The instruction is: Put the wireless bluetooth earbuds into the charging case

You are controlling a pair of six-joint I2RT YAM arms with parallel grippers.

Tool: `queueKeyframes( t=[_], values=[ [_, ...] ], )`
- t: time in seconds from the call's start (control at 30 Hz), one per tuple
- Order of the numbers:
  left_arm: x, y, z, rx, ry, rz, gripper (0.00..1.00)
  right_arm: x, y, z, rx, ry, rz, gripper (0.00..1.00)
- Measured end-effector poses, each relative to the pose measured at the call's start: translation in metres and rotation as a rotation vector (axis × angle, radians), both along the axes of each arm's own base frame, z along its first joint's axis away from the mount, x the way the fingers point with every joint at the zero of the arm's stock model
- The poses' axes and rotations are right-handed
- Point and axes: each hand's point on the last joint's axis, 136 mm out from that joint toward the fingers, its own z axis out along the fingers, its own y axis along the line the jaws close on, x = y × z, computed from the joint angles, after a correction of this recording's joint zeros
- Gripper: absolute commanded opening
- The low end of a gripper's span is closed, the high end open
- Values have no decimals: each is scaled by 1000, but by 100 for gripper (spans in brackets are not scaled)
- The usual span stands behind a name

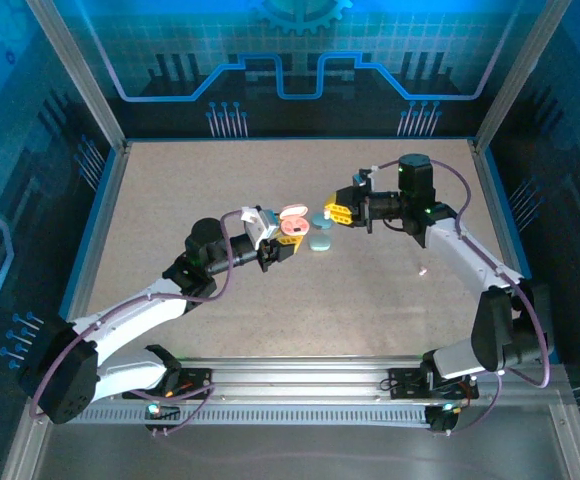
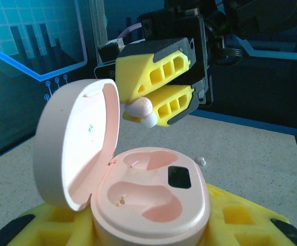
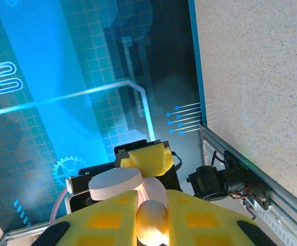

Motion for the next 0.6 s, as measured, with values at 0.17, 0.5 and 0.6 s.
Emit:
queueKeyframes(
  t=[0.17,0.5,0.6],
  values=[
    [0,0,0,0,0,0,32,-1,2,6,9,-12,2,19],
    [1,-1,-1,-3,3,0,32,-9,3,15,-61,-138,6,19],
    [2,-2,-1,-8,2,0,32,-16,4,29,-84,-247,18,19]
  ],
)
